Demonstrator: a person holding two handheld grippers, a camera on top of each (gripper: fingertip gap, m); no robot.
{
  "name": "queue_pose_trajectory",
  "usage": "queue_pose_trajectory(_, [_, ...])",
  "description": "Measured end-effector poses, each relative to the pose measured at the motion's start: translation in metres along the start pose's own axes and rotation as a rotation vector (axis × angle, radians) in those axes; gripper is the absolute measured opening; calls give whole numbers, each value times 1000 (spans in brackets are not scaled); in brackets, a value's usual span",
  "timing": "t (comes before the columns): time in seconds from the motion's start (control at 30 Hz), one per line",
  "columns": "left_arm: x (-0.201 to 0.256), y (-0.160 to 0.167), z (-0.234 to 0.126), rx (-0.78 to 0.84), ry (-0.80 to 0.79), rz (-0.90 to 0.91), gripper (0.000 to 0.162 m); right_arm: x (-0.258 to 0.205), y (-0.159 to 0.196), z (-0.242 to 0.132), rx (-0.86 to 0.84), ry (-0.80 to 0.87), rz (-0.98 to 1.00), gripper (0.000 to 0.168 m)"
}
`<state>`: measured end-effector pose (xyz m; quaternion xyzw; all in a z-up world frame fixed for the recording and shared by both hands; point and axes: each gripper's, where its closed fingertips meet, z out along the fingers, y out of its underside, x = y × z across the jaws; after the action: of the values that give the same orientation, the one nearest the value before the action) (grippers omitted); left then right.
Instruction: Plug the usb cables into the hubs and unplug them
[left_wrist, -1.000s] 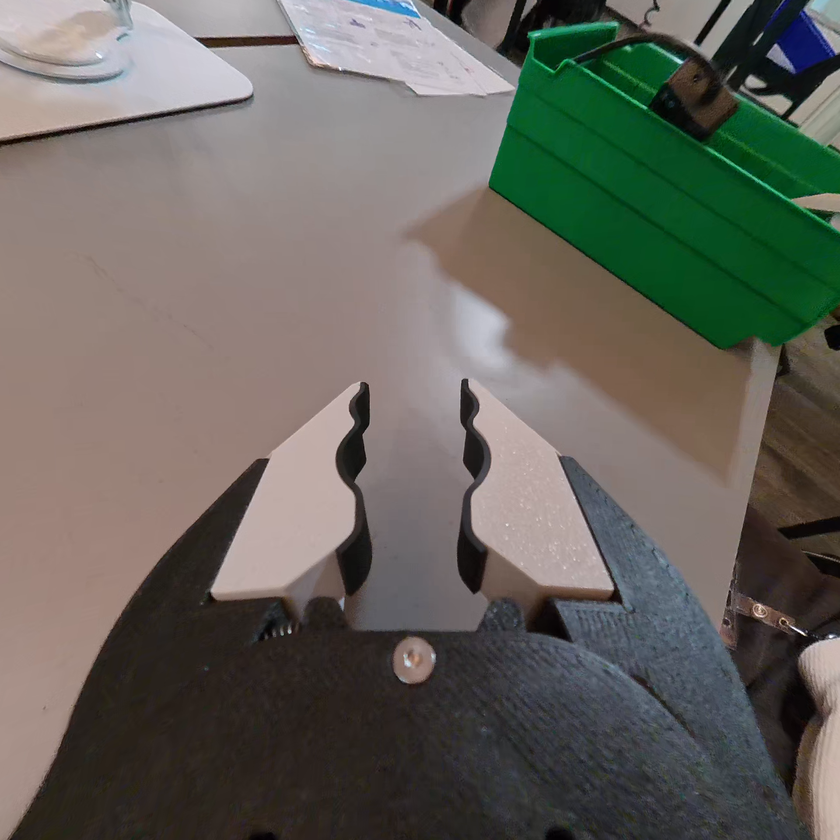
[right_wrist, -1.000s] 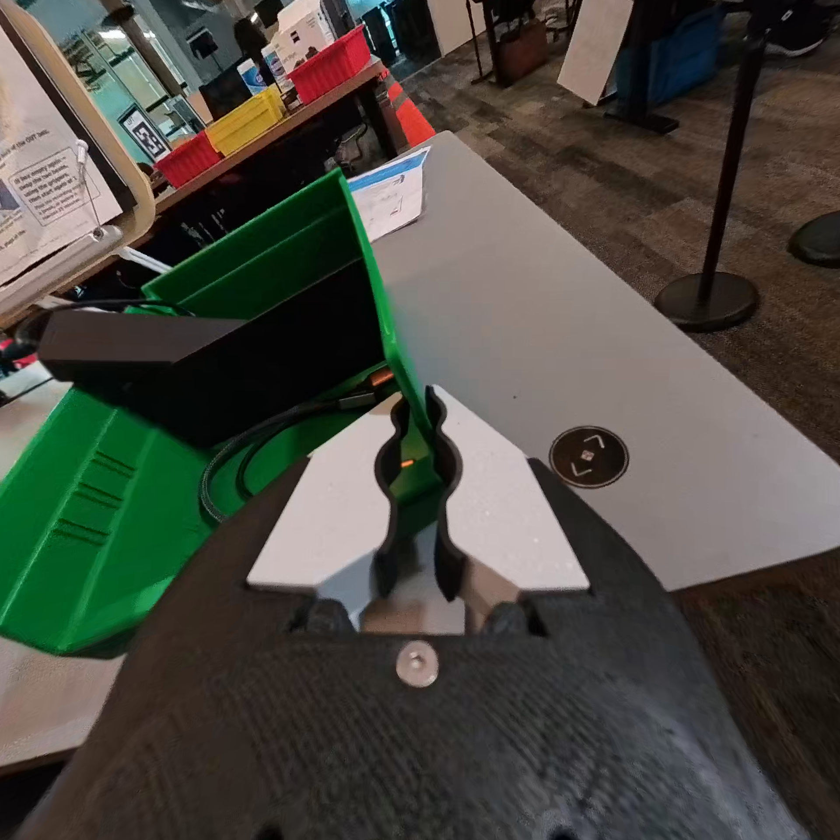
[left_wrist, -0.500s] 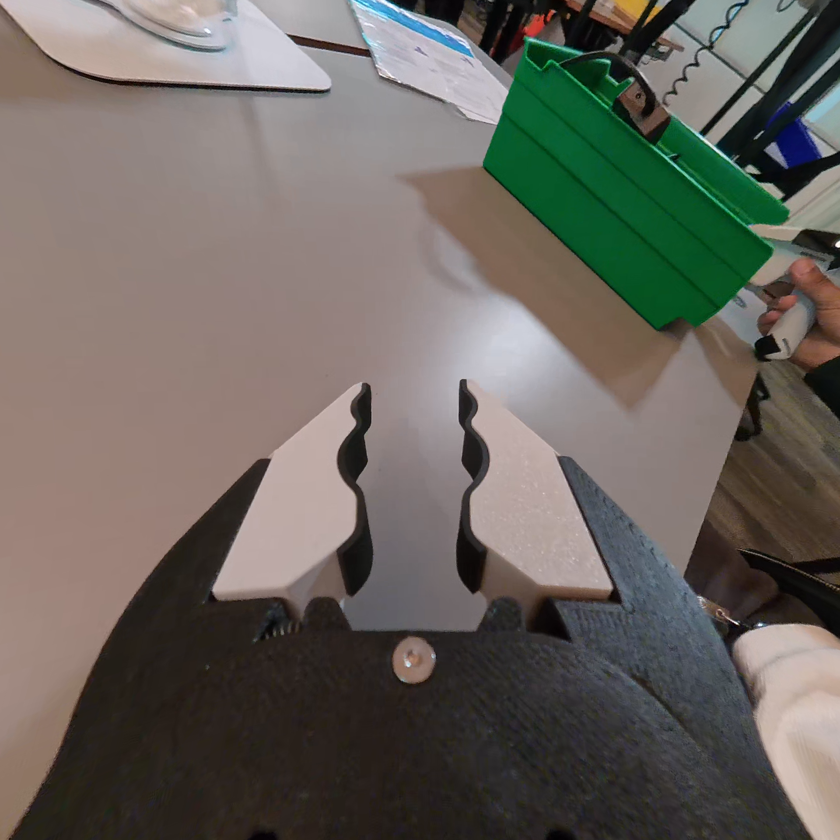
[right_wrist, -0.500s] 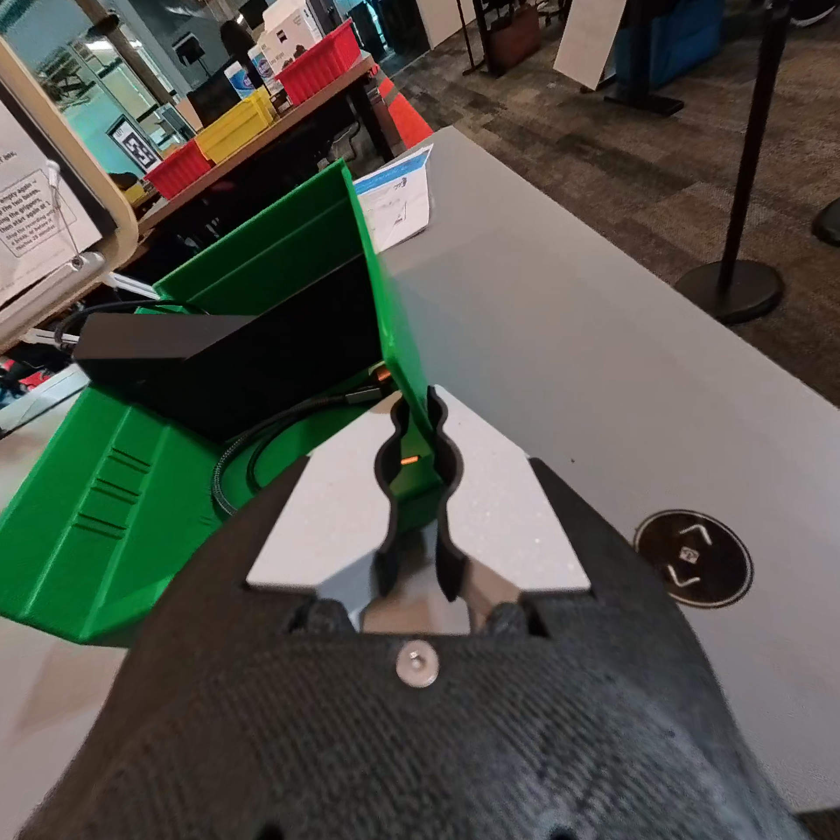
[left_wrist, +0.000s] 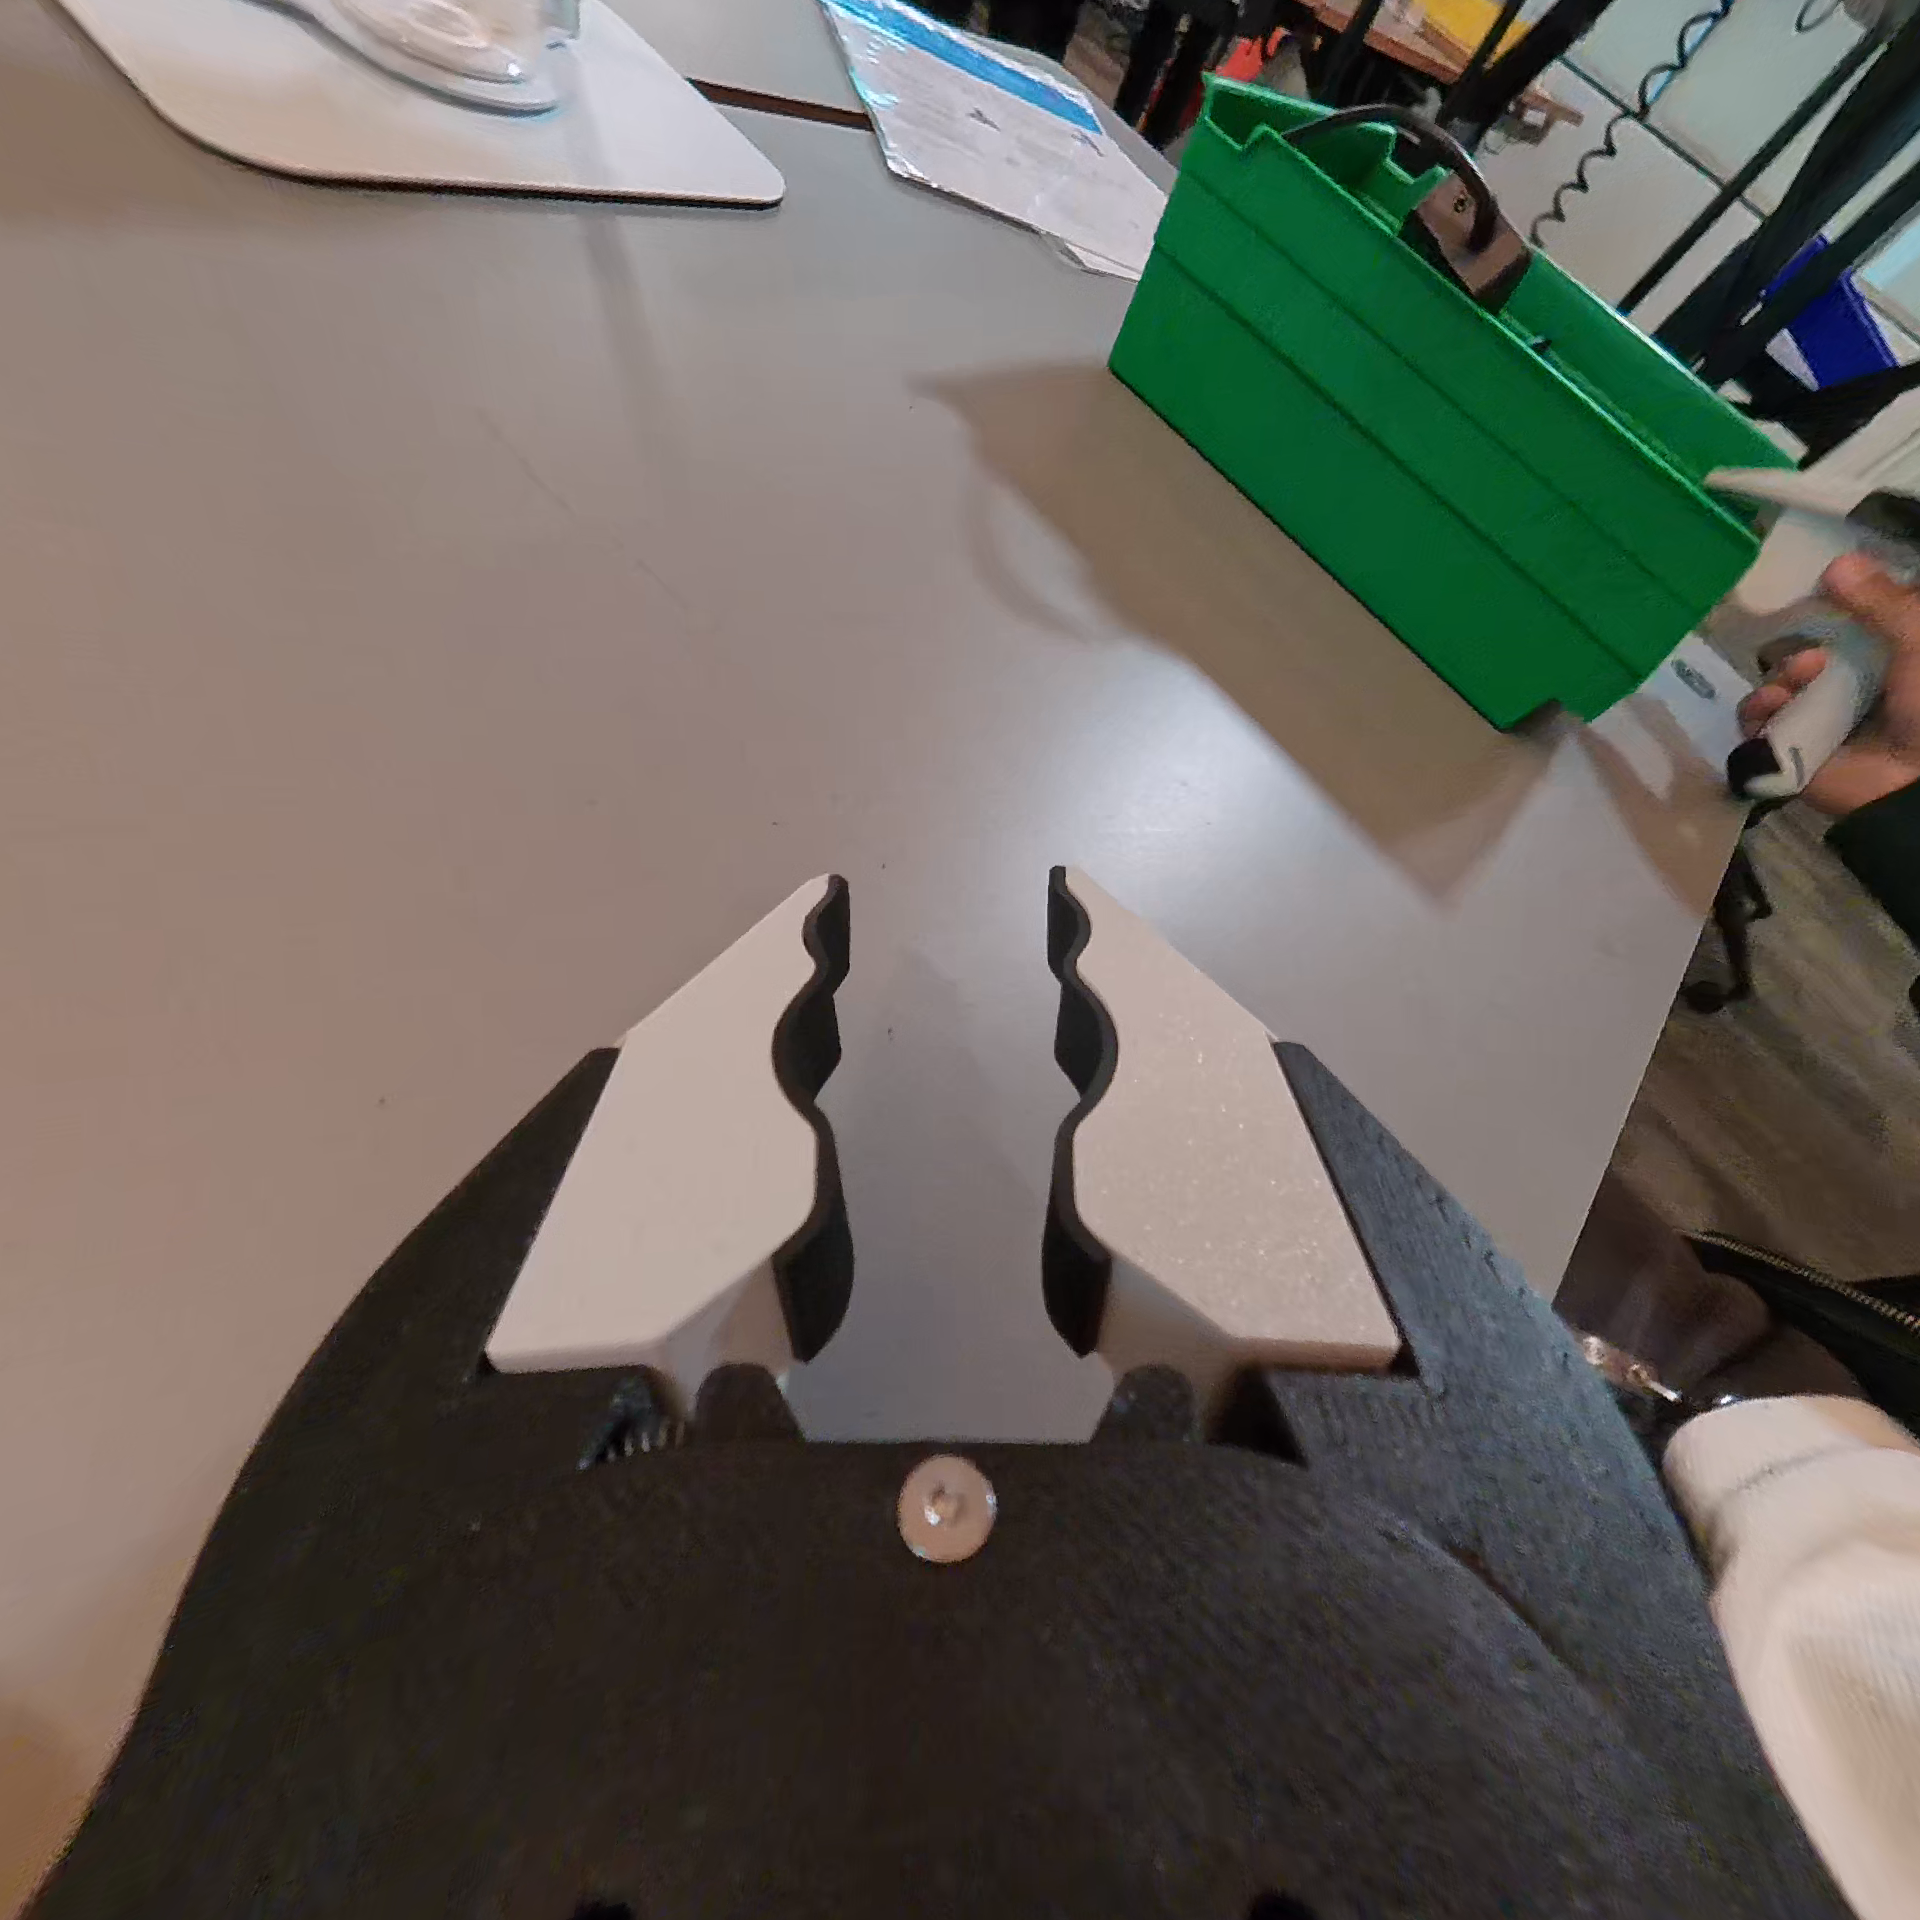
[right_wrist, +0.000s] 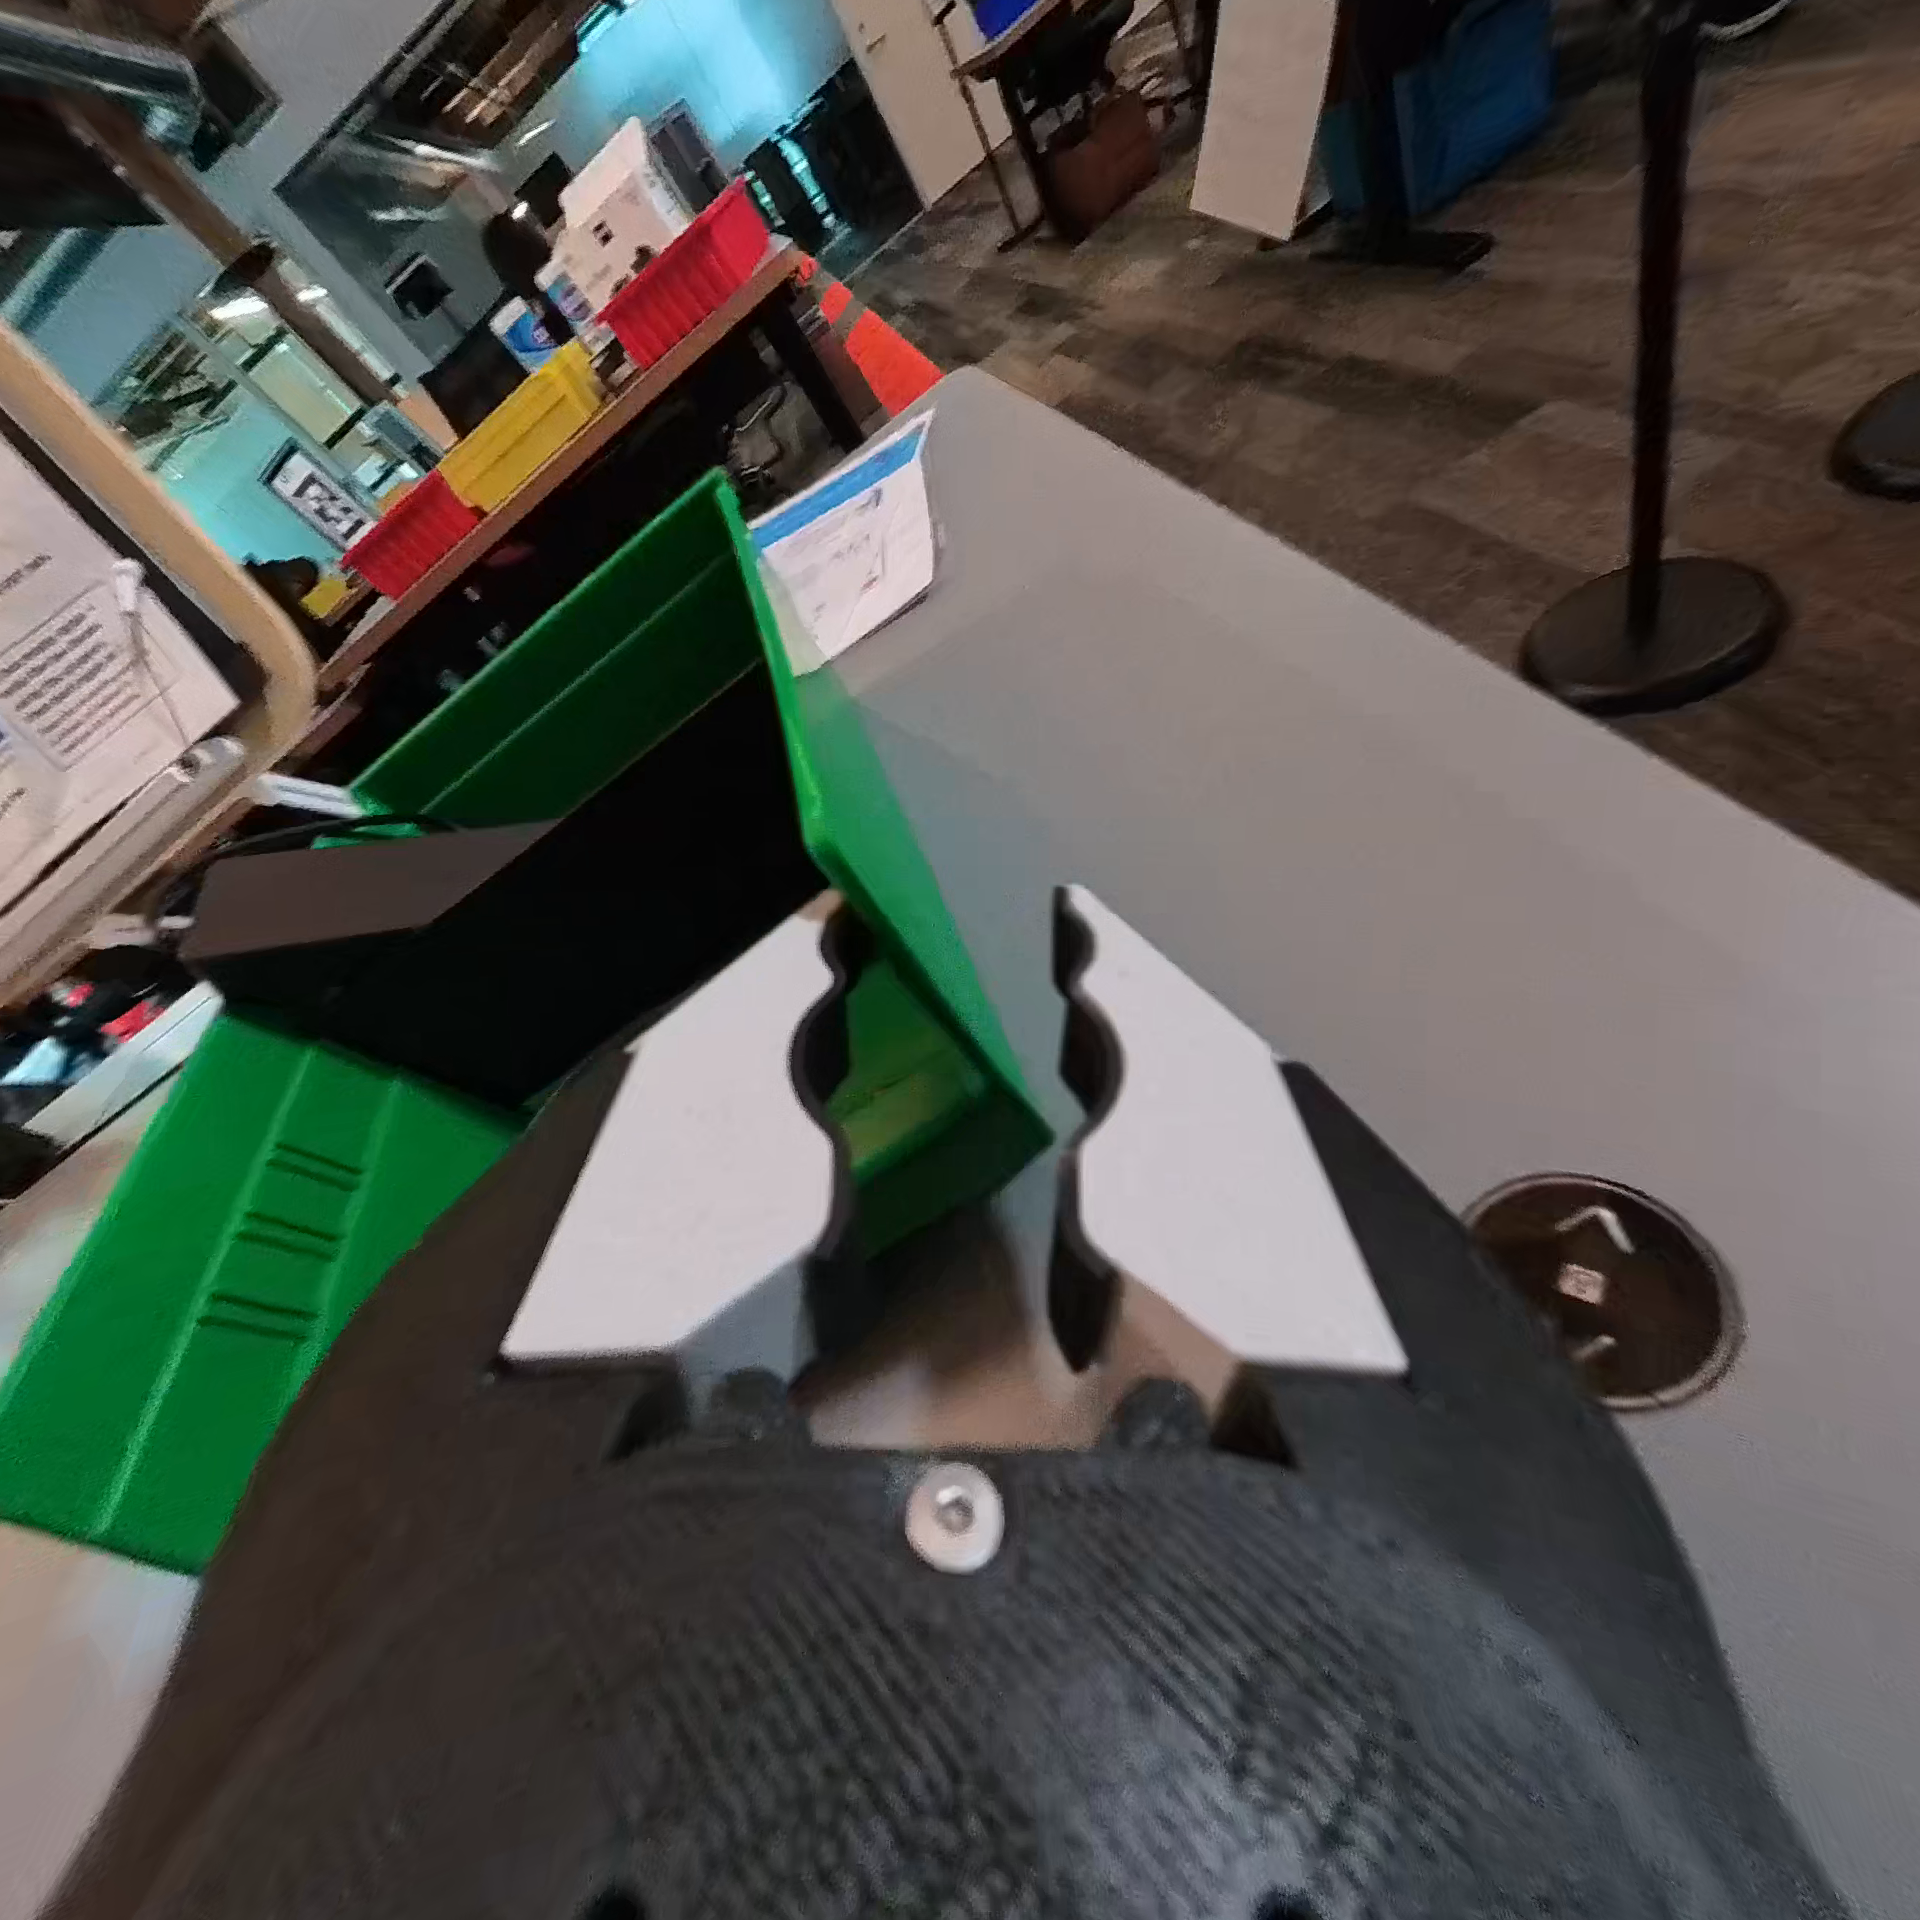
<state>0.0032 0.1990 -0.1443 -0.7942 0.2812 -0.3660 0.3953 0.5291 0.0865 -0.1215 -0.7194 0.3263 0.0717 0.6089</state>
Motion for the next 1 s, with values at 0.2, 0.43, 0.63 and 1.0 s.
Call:
queue_pose_trajectory(0.2, [3, -36, -31, 124, -46, 139, 21, -62, -58, -46, 328, -59, -242, 67])
queue_pose_trajectory(0.43, [-80, -111, -162, 402, -290, -22, 28, -232, -25, -94, 486, -447, -508, 43])
queue_pose_trajectory(0.63, [-226, -44, -253, 198, -838, -207, 72, -324, 66, -110, 321, -716, -685, 25])
queue_pose_trajectory(1.0, [-308, 17, -251, -413, -1134, -100, 77, -333, 128, -95, 62, -862, -616, 15])
